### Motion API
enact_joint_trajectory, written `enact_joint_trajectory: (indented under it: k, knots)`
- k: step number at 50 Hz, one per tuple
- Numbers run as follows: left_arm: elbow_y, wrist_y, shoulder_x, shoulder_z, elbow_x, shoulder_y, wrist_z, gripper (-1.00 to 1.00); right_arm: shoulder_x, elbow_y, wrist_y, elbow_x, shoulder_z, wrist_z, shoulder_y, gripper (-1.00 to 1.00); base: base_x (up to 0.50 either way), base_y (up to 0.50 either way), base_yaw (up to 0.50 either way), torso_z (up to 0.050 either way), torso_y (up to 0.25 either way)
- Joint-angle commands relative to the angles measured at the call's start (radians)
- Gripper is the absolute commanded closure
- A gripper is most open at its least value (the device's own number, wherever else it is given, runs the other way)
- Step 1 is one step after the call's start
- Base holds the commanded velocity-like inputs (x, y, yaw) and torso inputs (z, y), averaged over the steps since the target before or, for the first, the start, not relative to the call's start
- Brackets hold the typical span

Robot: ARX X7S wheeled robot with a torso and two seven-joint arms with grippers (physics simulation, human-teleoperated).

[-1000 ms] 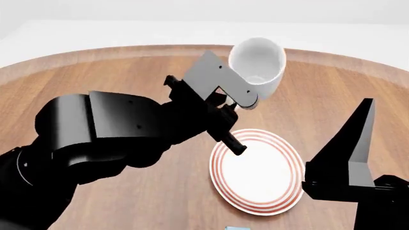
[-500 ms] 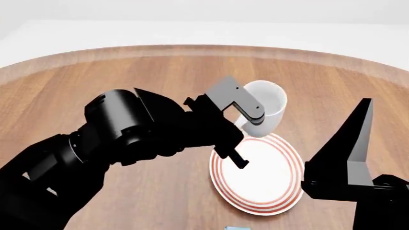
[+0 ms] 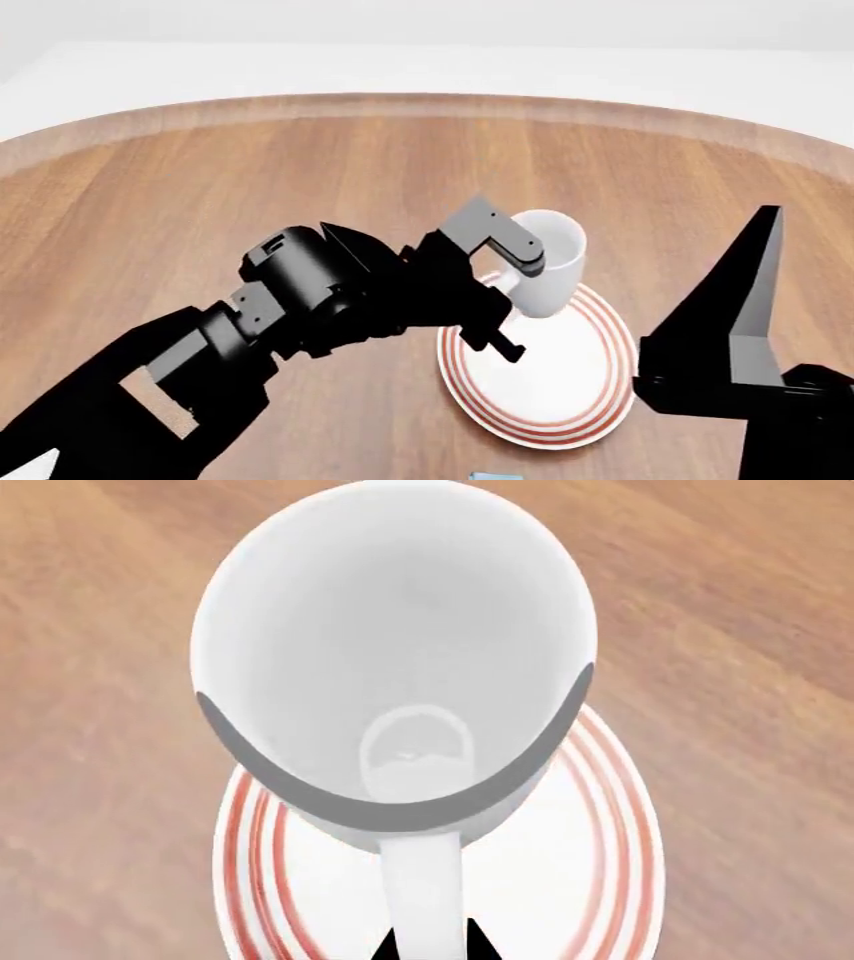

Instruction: Pick up the white mug and put it on the plate, and put the chocolate pudding to the right of the plate.

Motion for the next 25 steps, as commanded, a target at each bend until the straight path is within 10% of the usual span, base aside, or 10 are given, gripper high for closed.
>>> enact_joint_trajectory:
  k: [1,25]
  knots:
    - [-0.117,0.069,0.064,-0.015,0.03,0.03,0.069,1.0,-0.012,-0.001,-0.007,-0.013,0.026,-0.019,-0.003,-1.0,0.0,0.0,0.0,0.0,0.0]
    - [-0.228,0.088,0.125,0.06,-0.022,0.005,0.055,1.0,-0.004,-0.006,-0.008,0.002,0.032,-0.009,-0.006,-1.0,0.0,0.0,0.0,0.0,0.0]
